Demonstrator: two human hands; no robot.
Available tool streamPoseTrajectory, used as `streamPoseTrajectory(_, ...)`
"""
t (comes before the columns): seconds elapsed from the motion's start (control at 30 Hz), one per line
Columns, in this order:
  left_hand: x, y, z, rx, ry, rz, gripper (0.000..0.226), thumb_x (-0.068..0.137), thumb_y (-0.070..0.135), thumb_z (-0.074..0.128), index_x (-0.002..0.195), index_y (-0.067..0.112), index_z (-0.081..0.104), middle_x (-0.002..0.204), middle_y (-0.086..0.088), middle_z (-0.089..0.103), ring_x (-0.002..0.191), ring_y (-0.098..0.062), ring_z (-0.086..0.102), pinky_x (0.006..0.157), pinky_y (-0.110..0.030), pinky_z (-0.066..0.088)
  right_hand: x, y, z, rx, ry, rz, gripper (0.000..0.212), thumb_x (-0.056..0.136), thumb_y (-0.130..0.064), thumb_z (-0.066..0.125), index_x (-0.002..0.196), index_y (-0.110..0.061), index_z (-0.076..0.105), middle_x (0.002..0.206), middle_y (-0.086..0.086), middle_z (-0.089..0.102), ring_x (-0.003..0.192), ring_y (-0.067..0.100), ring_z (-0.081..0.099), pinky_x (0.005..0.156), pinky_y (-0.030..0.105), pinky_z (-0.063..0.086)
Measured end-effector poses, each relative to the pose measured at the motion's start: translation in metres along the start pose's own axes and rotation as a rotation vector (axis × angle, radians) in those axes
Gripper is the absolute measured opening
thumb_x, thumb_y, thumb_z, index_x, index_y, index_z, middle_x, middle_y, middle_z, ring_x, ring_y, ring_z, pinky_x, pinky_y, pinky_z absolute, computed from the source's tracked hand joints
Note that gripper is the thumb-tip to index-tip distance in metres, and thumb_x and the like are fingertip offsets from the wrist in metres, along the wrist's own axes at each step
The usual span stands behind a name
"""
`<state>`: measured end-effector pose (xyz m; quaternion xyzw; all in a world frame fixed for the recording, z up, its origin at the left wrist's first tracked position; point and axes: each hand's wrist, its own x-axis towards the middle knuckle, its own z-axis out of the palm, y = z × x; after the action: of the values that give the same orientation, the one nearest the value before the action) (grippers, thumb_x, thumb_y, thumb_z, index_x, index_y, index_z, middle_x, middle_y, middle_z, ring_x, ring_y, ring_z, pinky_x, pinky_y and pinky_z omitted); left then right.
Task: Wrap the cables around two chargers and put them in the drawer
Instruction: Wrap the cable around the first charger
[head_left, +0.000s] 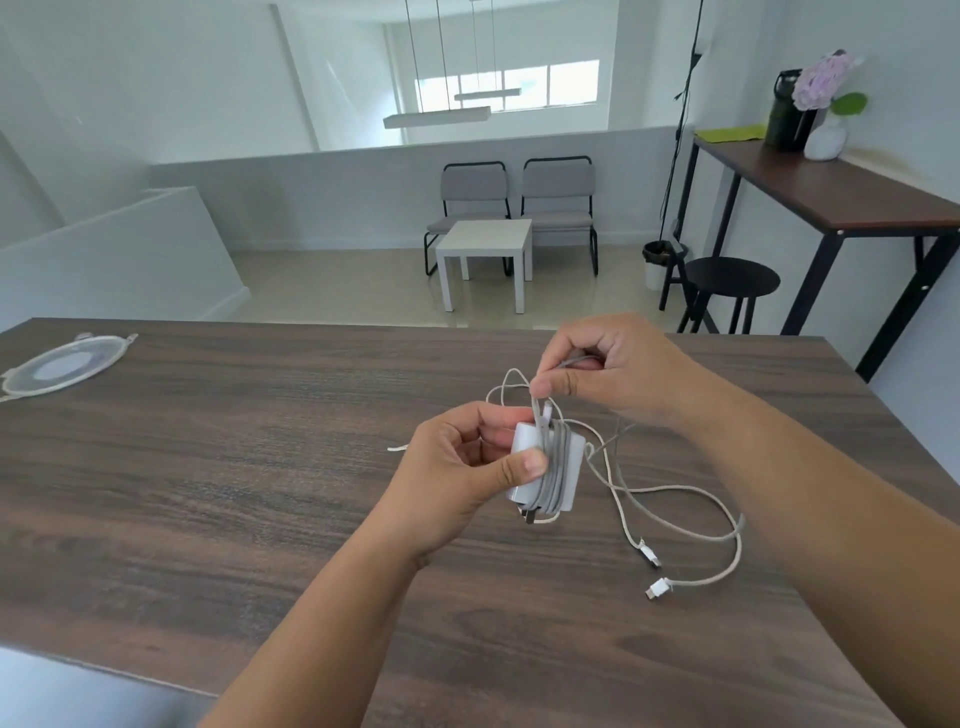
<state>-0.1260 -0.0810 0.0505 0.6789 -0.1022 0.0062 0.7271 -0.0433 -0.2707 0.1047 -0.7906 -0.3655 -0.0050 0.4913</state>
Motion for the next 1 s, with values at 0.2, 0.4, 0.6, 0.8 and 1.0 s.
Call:
streamPoseTrajectory(0.2, 0.001, -0.001, 0.002, -0.146, -0.018, 0.028, 0.055, 0.056, 0.032, 0.093, 0.103, 0.012, 0.071, 0.097, -0.017, 0.071, 0.088, -0.021, 0.067, 0.074, -0.033, 0.057, -0.012, 0.031, 0.021, 0.312, 0.058, 0.143, 0.006, 0.081, -0.021, 0.069, 0.080, -0.015, 0.072, 0.070, 0.003, 0.071, 0.066, 0.009, 0.060, 0.066, 0.020, 0.047)
streamPoseTrajectory(0.4, 0.008, -0.005, 0.006, -0.404, 0.108, 0.015, 0.035, 0.061, 0.016, 0.089, 0.087, 0.016, 0.064, 0.081, -0.005, 0.061, 0.069, -0.014, 0.062, 0.061, -0.027, 0.055, -0.036, 0.040, 0.053, 0.442, 0.179, 0.222, 0.013, 0.090, -0.001, 0.060, 0.094, -0.002, 0.073, 0.078, 0.006, 0.072, 0.071, 0.009, 0.062, 0.066, 0.016, 0.048)
streamPoseTrajectory(0.6, 0.018, -0.007, 0.006, -0.523, 0.296, 0.000, 0.034, 0.076, 0.014, 0.078, 0.104, 0.007, 0.059, 0.089, -0.007, 0.065, 0.073, -0.015, 0.065, 0.065, -0.023, 0.057, -0.054, 0.037, 0.073, -0.133, 0.237, 0.063, 0.019, 0.089, -0.020, 0.065, 0.105, -0.022, 0.075, 0.087, -0.009, 0.075, 0.078, -0.001, 0.064, 0.073, 0.018, 0.049)
streamPoseTrajectory(0.8, 0.023, -0.011, 0.010, -0.446, 0.476, 0.001, 0.054, 0.068, 0.020, 0.075, 0.116, 0.001, 0.061, 0.091, -0.011, 0.061, 0.073, -0.015, 0.060, 0.067, -0.021, 0.054, -0.066, 0.019, 0.078, -0.468, 0.200, -0.068, 0.032, 0.091, -0.037, 0.046, 0.098, -0.023, 0.074, 0.082, -0.015, 0.069, 0.075, 0.004, 0.062, 0.062, 0.022, 0.048)
streamPoseTrajectory(1.0, 0.022, -0.016, 0.004, -0.268, 0.458, 0.026, 0.047, 0.065, 0.020, 0.077, 0.109, 0.009, 0.066, 0.071, 0.006, 0.068, 0.071, -0.013, 0.068, 0.070, -0.025, 0.058, -0.065, 0.007, 0.062, -0.571, 0.182, -0.073, 0.032, 0.090, -0.044, 0.042, 0.086, -0.027, 0.069, 0.079, -0.014, 0.068, 0.069, 0.010, 0.062, 0.056, 0.032, 0.052)
